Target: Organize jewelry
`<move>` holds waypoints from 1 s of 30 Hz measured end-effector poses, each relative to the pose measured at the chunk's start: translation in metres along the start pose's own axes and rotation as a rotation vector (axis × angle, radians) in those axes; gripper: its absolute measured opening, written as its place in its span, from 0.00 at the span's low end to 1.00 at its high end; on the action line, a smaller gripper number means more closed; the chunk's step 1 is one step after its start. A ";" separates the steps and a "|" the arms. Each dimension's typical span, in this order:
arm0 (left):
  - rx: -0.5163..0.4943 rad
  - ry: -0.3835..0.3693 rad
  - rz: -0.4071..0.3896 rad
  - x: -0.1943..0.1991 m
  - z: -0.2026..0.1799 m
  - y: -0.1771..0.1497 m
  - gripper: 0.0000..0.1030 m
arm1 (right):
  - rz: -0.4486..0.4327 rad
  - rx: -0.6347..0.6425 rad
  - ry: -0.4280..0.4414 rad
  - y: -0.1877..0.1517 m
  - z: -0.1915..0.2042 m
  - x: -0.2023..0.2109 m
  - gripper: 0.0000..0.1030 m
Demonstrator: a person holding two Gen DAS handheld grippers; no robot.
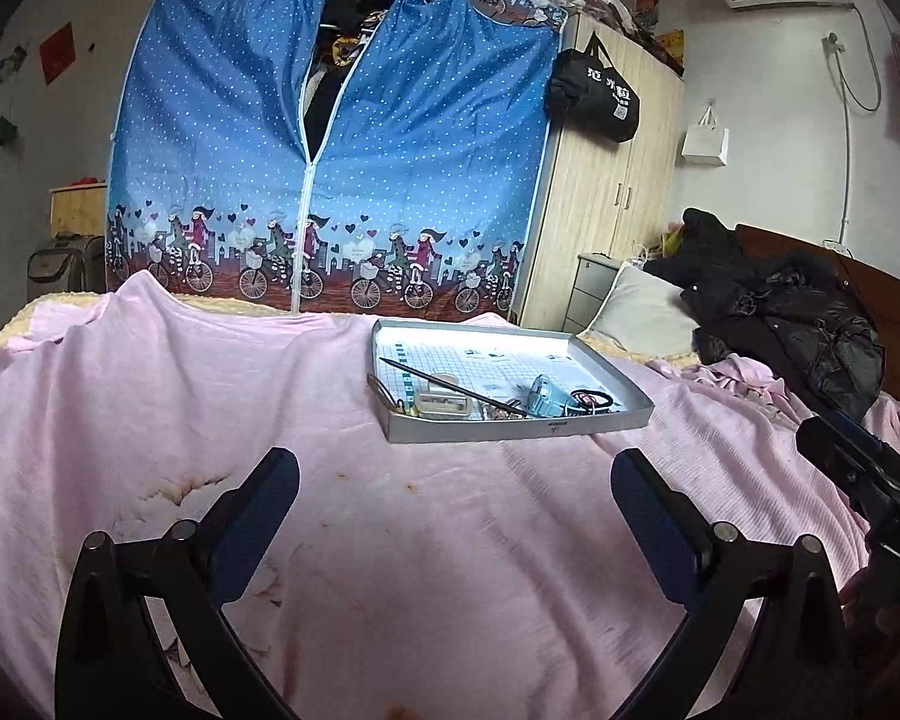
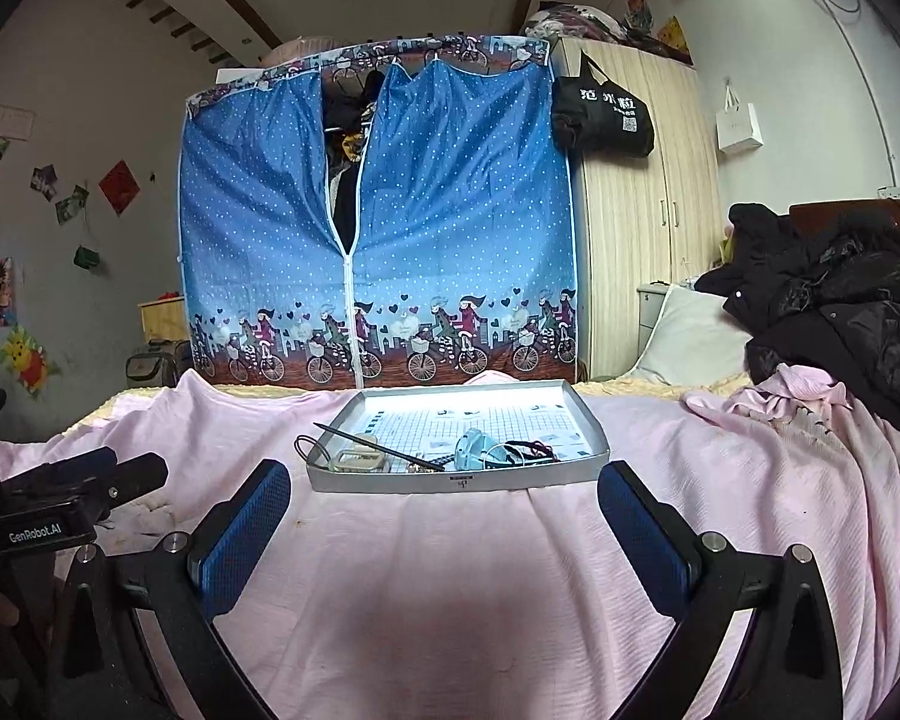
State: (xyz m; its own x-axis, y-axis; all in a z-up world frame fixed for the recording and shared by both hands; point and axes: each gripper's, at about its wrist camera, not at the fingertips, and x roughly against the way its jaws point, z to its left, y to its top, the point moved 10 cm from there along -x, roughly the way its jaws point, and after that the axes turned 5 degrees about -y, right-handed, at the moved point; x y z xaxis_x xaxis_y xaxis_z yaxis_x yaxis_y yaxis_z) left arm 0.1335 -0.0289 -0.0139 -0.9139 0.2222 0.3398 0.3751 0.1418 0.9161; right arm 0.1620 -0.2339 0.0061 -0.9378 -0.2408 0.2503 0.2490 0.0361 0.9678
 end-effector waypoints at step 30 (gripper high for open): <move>-0.008 0.018 0.042 -0.006 0.007 -0.014 0.99 | 0.037 -0.025 -0.007 -0.013 -0.006 -0.011 1.00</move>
State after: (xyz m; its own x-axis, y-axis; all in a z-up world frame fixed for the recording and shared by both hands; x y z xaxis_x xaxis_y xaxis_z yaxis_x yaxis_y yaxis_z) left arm 0.1349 -0.0256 -0.0307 -0.9002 0.2103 0.3814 0.4116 0.1249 0.9028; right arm 0.1706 -0.2374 -0.0095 -0.9293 -0.2333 0.2862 0.2894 0.0210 0.9570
